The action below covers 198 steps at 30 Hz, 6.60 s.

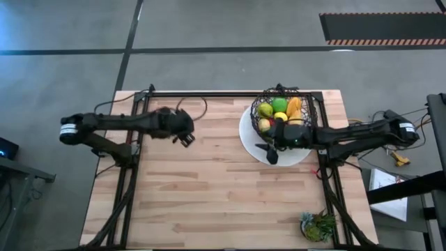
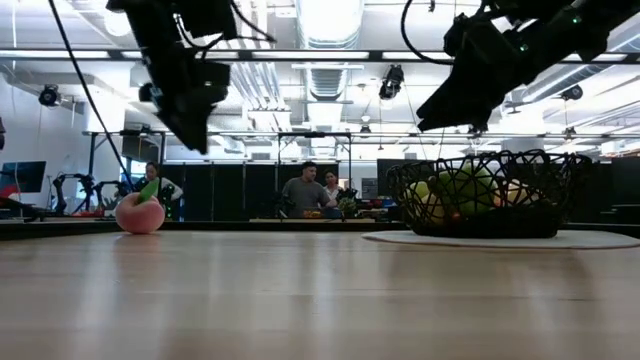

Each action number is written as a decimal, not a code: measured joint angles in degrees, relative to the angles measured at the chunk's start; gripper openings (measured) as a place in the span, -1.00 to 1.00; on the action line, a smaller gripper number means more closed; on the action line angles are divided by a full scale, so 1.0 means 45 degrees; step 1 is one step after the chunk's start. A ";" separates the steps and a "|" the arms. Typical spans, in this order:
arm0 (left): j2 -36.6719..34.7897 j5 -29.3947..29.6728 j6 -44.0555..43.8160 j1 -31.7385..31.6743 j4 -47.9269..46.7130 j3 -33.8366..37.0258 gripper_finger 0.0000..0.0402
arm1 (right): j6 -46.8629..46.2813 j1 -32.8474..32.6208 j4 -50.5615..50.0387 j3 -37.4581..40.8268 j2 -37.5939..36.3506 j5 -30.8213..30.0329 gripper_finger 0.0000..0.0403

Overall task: Build produce basket
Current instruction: Put the pink peach into the black wire basket, then return to Home Position

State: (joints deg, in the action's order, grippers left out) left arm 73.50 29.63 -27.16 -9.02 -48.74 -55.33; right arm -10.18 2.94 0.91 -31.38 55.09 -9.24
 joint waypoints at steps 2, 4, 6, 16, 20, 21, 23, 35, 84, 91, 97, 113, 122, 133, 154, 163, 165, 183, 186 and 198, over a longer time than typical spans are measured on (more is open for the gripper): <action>-0.0056 -0.0445 0.0073 -0.0650 -0.1409 -0.0475 0.04 | 0.0186 -0.0176 0.0086 -0.0009 0.0134 -0.0098 0.12; -0.0079 -0.0927 0.0083 -0.1282 -0.2577 -0.0722 0.10 | 0.0272 -0.0265 0.0169 -0.0009 0.0233 -0.0095 0.12; -0.0079 -0.1256 0.0088 -0.1938 -0.3413 -0.0778 0.20 | 0.0422 -0.0277 0.0240 -0.0009 0.0239 -0.0090 0.12; 0.0535 -0.1866 0.0124 -0.4897 -0.3122 0.0081 0.87 | 0.1551 -0.0268 0.0342 -0.0014 0.0250 -0.0080 0.12; 0.1060 -0.1863 0.0422 -0.5763 -0.2340 0.0513 0.98 | 0.1753 -0.0268 0.0339 -0.0010 0.0258 0.0035 0.12; 0.1218 -0.1822 0.0447 -0.5944 -0.2112 0.0598 0.98 | 0.1779 -0.0268 0.0343 0.0003 0.0258 0.0047 0.12; 0.1537 -0.1518 0.0447 -0.6187 -0.1584 0.0736 0.98 | 0.1779 -0.0268 0.0337 0.0055 0.0258 0.0051 0.12; 0.3358 0.0971 0.0453 -0.6354 -0.0880 0.1138 0.99 | 0.1503 -0.0268 0.0323 0.0555 0.0258 0.0156 0.12; 1.0868 -0.3338 0.6176 -0.0612 0.0305 -1.4898 0.46 | -0.4273 -0.4774 -0.8444 -0.0422 -0.7569 -0.4833 0.12; 1.2645 -0.5022 0.6153 -0.0885 0.1926 -1.6299 0.46 | -0.4268 -0.4770 -0.8452 -0.0417 -0.7663 -0.5900 0.12; 1.3324 -0.5270 0.6057 -0.1010 0.3511 -1.5933 0.56 | -0.4419 -0.4765 -0.8356 -0.0356 -0.7542 -0.6087 0.12; 1.3444 -0.5409 0.5785 -0.1471 0.4380 -1.5256 0.65 | -0.4409 -0.4765 -0.8086 -0.0310 -0.7539 -0.6084 0.12; 1.3448 -0.6583 0.5888 -0.1651 0.4397 -1.4713 0.71 | -0.4404 -0.4765 -0.8092 -0.0291 -0.7538 -0.6070 0.12; 1.3443 -0.6858 0.5465 -0.2089 0.4445 -1.4728 0.94 | -0.4390 -0.4765 -0.8151 -0.0267 -0.7538 -0.5962 0.12; 0.9550 -0.6013 0.7492 -0.1642 0.1137 -1.4316 0.91 | -0.6307 -0.4765 -1.1250 -0.0260 -0.7552 -0.5335 0.12; 0.4083 -0.5130 0.6271 -0.1556 0.5482 -0.5775 0.91 | -0.6643 -0.4765 -0.9395 0.0977 -0.7366 -0.3372 0.09; 0.2688 -0.5143 0.5714 -0.1495 0.7120 -0.3604 0.91 | -0.5837 -0.4765 -0.7174 0.1769 -0.7251 -0.2489 0.01; -0.6931 -0.5186 0.3998 -0.1054 1.3055 0.6564 0.91 | 0.1249 -0.3473 0.3479 0.5175 -0.9124 0.0800 -0.95; -0.8577 -0.5227 0.3843 -0.1054 1.3030 0.7364 0.91 | 0.1132 -0.3478 0.3495 0.5493 -0.9705 0.0809 -0.96; -1.3660 -0.6203 0.3737 -0.1049 1.0778 0.8830 0.91 | 0.0054 -0.3478 0.3467 0.6366 -1.0831 0.0710 -0.96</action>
State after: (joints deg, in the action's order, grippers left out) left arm 12.03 1.72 -10.34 -13.74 -0.24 -15.59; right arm -9.94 -12.71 16.51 -2.73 6.35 -6.05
